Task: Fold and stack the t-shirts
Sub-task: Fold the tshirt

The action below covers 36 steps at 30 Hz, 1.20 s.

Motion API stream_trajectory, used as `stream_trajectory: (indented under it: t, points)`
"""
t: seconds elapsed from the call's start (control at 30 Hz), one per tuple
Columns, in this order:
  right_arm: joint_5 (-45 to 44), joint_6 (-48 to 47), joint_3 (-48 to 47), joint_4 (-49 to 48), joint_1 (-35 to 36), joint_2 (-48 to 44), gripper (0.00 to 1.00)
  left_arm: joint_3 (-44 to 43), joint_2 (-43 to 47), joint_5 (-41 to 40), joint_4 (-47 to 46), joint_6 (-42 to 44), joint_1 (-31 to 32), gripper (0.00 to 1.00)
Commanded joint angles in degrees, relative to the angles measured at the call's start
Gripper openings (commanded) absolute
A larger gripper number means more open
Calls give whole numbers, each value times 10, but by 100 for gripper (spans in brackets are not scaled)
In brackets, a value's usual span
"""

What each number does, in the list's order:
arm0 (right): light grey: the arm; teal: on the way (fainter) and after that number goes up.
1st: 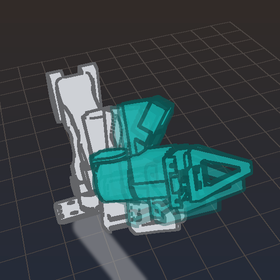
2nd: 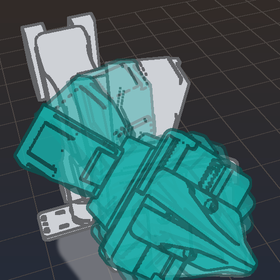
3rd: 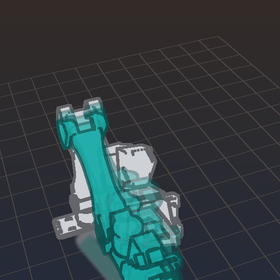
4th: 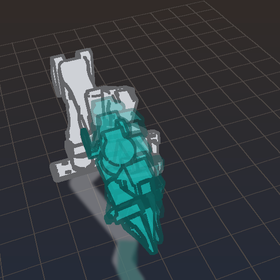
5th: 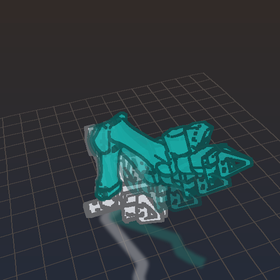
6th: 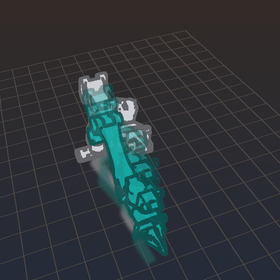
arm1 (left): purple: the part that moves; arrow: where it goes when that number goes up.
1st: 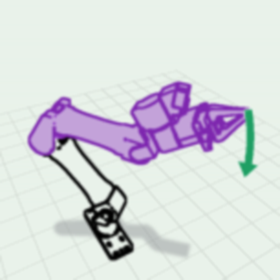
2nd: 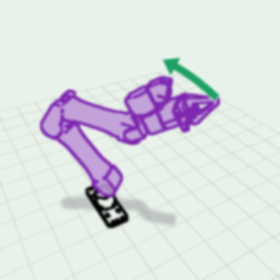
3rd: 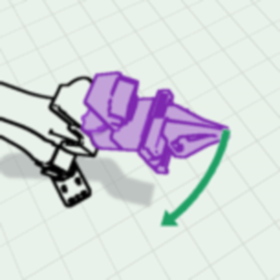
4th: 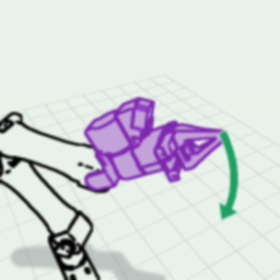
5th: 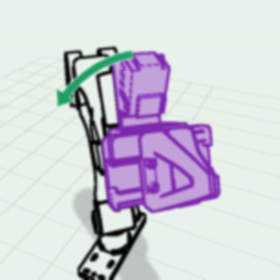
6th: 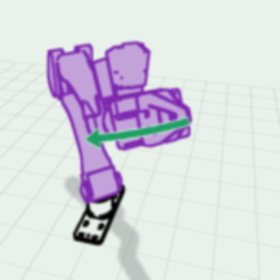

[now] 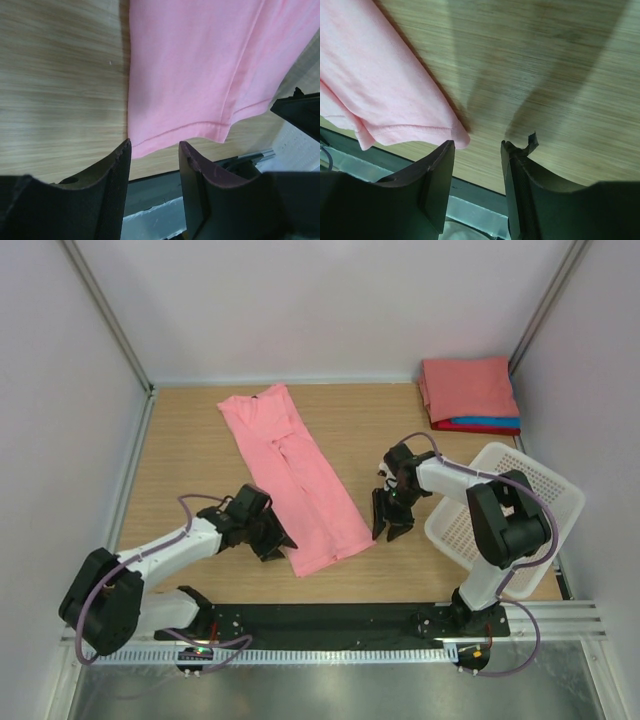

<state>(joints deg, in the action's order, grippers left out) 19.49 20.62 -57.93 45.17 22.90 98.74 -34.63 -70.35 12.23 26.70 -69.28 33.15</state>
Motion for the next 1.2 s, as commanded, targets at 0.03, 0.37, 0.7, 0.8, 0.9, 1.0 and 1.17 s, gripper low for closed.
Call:
stream_trajectory:
  t: [0.03, 0.37, 0.7, 0.8, 0.9, 1.0, 1.17]
  points:
    - [27, -14, 27, -35, -1, -24, 49, 34, 23, -45, -44, -88, 41, 43]
    - [51, -10, 55, -83, -1, -21, 46, 134, 103, -70, -85, -164, 69, 46]
    - [64, -9, 64, -100, 0, -11, 40, 168, 66, -47, -157, -176, 82, 48]
    - [64, -11, 63, -100, 0, -15, 37, 172, 65, -50, -156, -181, 90, 45]
    - [68, -9, 63, -104, -1, -17, 35, 178, 67, -55, -157, -188, 98, 44]
    - [71, -6, 65, -105, -1, -18, 33, 182, 64, -56, -146, -198, 101, 40]
    - [74, 0, 70, -108, -1, -24, 33, 180, 57, -63, -134, -206, 112, 41]
